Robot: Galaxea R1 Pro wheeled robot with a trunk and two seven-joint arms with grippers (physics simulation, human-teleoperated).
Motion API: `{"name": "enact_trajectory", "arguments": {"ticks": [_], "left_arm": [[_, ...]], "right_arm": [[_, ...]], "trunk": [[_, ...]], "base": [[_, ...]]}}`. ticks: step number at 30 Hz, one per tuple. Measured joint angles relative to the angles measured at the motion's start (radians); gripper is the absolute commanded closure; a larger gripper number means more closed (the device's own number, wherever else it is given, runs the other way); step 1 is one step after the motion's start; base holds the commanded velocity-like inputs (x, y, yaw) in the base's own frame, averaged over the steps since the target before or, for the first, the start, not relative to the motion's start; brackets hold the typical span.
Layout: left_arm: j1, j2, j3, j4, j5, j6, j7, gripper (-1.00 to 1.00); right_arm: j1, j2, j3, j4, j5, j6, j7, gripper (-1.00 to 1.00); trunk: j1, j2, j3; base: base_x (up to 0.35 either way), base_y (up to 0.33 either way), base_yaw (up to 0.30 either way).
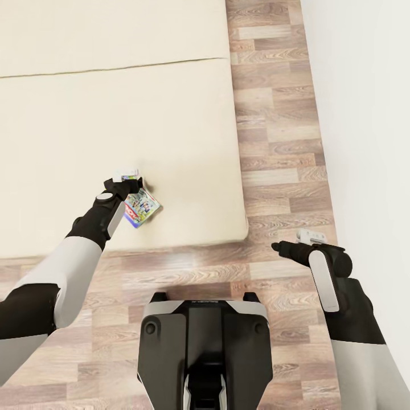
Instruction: Put all the toys in the child's room - the three board games (two on the bed and one on the table), the two jigsaw puzzles on the table, and the tennis ball on the table - inside the toy box on the table in the child's room.
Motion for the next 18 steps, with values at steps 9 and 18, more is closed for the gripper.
{"name": "enact_trajectory", "arguments": {"ticks": [9, 18], "left_arm": [[0.000, -0.001, 0.000, 0.000, 0.000, -0.001, 0.000, -1.00], [0.000, -0.001, 0.001, 0.000, 0.000, -0.001, 0.000, -1.00]], "right_arm": [[0.000, 0.000, 0.000, 0.000, 0.000, 0.000, -0.001, -1.00], [0.001, 0.000, 0.000, 0.000, 0.000, 0.000, -0.002, -1.00]], "trunk": [[0.000, 0.000, 0.000], [0.000, 0.000, 0.000]], "base": [[-0.076, 0.000, 0.000], [-0.083, 0.000, 0.000]]}}
